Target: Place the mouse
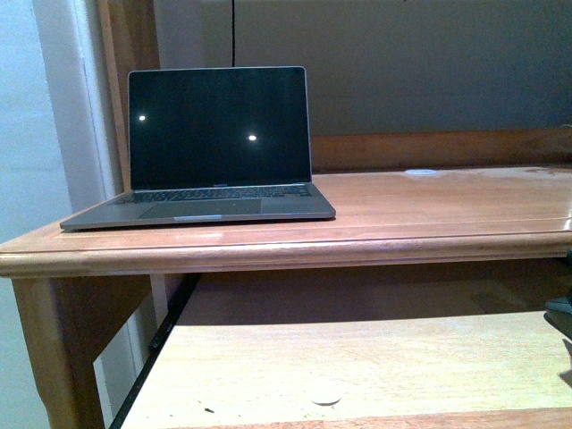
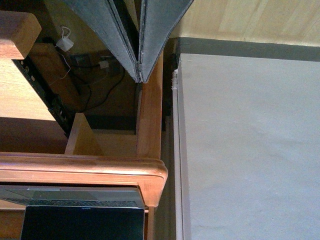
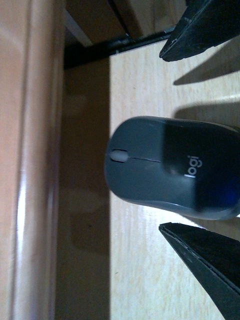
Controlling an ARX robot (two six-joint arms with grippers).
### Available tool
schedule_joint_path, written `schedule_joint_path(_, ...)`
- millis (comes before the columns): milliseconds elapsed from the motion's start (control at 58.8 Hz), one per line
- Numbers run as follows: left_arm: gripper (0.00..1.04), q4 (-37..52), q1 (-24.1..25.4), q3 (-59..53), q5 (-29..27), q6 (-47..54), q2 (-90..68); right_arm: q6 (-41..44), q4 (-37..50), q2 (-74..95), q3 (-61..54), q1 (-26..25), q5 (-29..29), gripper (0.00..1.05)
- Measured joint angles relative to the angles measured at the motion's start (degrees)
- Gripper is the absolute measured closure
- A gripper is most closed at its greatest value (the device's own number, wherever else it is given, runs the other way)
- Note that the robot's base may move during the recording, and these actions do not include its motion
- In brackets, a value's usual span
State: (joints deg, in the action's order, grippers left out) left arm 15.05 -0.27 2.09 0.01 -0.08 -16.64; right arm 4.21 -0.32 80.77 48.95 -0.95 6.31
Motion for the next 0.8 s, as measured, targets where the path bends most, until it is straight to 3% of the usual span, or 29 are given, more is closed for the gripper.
schedule_joint_path(221, 1.02, -1.3, 0.0, -1.7, 0.0, 0.0, 3.0, -1.1, -1.9, 2.0, 0.2, 0.0, -2.4, 0.07)
schedule_joint_path(493, 1.02, -5.0, 0.0, -1.7, 0.0, 0.0, 6.6, -2.3, -0.2, 6.1, 1.7, 0.5, -1.4, 0.07)
schedule_joint_path(595, 1.02, -12.9, 0.0, -1.7, 0.0, 0.0, 12.6, -3.0, 0.3, 7.1, 2.4, 0.5, -1.1, 0.07)
schedule_joint_path(799, 1.02, -14.9, 0.0, -1.7, 0.0, 0.0, 16.2, -3.5, 1.7, 7.7, 2.4, 0.1, -2.0, 0.36)
